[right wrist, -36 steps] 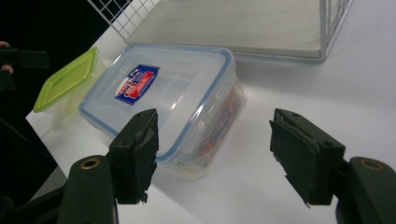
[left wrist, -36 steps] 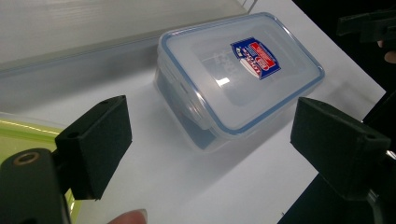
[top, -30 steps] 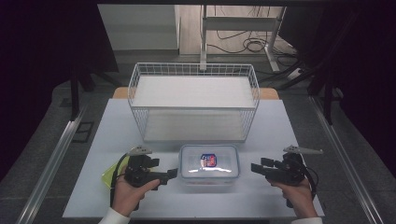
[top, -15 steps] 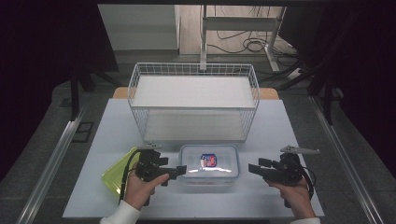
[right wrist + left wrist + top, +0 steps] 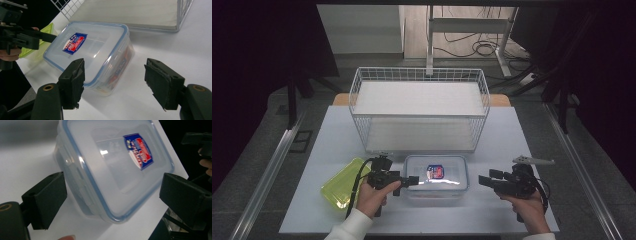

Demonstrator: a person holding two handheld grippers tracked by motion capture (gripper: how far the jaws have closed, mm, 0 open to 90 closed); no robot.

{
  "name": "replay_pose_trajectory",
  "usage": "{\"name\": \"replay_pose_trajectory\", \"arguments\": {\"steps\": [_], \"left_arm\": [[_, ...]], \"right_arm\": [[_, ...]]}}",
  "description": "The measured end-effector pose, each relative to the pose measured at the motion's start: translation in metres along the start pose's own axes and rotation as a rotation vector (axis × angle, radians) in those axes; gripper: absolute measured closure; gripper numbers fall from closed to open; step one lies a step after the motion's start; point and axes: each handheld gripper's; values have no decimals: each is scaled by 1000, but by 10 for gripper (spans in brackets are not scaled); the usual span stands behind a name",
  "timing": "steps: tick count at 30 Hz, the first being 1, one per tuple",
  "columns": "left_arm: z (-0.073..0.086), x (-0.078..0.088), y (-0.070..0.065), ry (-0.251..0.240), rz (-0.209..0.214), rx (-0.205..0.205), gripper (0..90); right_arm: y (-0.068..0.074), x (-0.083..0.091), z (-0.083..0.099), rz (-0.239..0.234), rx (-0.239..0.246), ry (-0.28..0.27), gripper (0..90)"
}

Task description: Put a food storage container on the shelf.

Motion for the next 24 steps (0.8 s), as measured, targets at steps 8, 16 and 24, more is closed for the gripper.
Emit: {"name": "replay_pose_trajectory", "arguments": {"steps": [8,16,24], "left_arm": [[-3,-12,5,35,3,24,93],[-4,-20,6,56,16,50,124],[-5,-28,10,94,36,40,129]], "right_arm": [[-2,3,1,7,-1,-5,323],[-3,2,1,16,-2,4,323],[-4,2,2,20,-3,3,323]]}}
Point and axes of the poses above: each handheld gripper's, and its own axes: x roughly backward along the jaws, z roughly out of its underside, y roughly to its left, and after that the axes turned 14 degrees about -z, right-handed
